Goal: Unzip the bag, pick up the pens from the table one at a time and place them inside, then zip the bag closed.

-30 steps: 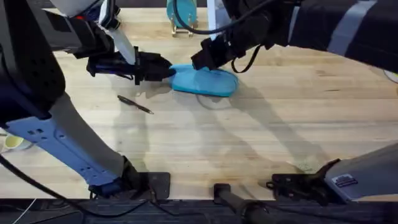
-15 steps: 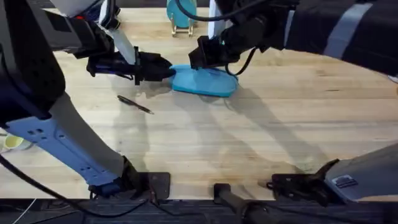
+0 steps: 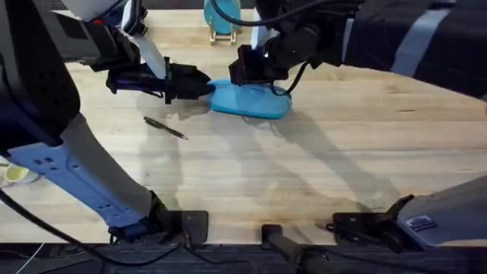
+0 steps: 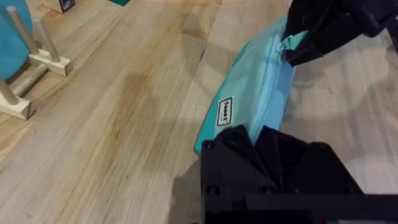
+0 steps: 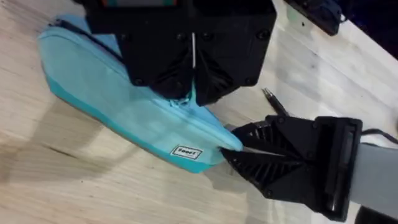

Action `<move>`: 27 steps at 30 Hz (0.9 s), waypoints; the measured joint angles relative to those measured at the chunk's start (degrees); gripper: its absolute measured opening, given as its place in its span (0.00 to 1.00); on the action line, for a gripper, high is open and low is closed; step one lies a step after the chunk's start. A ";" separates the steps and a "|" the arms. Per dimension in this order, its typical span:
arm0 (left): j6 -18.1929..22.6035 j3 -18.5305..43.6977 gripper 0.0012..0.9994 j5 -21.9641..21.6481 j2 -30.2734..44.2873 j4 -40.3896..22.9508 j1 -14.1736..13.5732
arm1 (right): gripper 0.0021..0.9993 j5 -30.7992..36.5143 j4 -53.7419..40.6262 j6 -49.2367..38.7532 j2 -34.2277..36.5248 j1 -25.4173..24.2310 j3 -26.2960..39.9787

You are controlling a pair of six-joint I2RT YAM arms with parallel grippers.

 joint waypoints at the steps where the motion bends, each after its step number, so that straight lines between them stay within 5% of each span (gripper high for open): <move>1: 0.00 0.00 0.04 0.00 0.00 0.02 0.00 | 0.03 0.09 0.18 0.31 0.02 0.01 0.00; 27: 0.00 0.04 0.04 0.02 -0.01 -0.05 -0.11 | 0.03 -3.06 10.30 -0.13 3.41 3.39 0.02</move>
